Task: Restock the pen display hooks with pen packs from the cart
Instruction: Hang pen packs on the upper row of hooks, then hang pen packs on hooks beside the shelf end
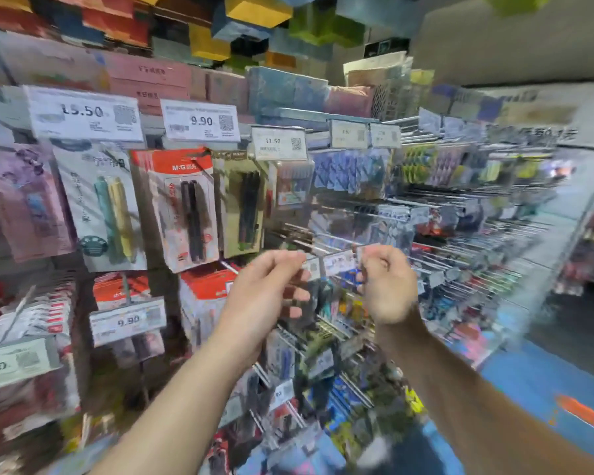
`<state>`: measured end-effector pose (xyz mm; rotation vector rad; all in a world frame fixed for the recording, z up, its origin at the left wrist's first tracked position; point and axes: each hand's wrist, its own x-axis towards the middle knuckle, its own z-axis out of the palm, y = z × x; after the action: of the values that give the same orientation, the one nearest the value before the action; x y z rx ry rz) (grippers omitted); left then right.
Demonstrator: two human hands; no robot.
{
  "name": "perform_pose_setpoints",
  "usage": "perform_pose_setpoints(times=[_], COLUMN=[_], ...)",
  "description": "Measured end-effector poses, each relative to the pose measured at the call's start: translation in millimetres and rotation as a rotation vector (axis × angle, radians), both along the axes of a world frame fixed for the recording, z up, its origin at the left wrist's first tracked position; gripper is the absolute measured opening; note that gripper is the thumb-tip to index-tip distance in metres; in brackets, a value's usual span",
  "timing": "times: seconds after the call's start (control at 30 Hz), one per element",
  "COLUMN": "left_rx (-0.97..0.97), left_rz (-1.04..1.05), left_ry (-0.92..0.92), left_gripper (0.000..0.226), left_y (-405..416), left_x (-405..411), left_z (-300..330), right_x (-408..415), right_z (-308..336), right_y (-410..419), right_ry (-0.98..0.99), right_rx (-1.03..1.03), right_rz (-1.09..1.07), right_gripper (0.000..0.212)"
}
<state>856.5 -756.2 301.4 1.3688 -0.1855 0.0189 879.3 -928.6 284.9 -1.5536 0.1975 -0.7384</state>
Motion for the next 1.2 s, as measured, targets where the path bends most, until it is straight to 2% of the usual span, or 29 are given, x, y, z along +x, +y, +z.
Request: perform_pose_setpoints(times=[0.07,0.2,0.37,0.57,0.8,0.93,1.2], left_rx=[-0.020,0.020,0.046,0.064,0.183,0.216,0.335], left_rz=[-0.066,-0.178,-0.290,-0.409,-0.499,-0.540,-0.601], left_ry=[0.036,0.067,0.062,0.127,0.276,0.313,0.412], left_gripper=[0.011,0.012,0.014,0.018,0.016,0.017,0.013], left_y=[-22,-64,-122,-212,-308,-347,-391], left_x=[-11,-37,-70,-110,-164,-190,-206], left_z=[-10,-21,-32,-69,-118,-141,-186], right_x=[-23,-77,-130,-208,-298,-340,-391], right_z=[-10,-20,-39,-79,-147,-179,-224], right_y=[-23,-66,-126,-209,-298,-333,-371], right_ry=[0.003,0.018,0.080,0.134,0.210,0.219,0.282], right_rx=[0.032,-0.027,0.011,0.218,0.413,0.547,0.685], right_rz=[0.021,-0.026,-0.087,-0.160,-0.376,-0.457,-0.627], right_gripper=[0.007,0.023,0.024,0.016,0.019,0.019,0.019])
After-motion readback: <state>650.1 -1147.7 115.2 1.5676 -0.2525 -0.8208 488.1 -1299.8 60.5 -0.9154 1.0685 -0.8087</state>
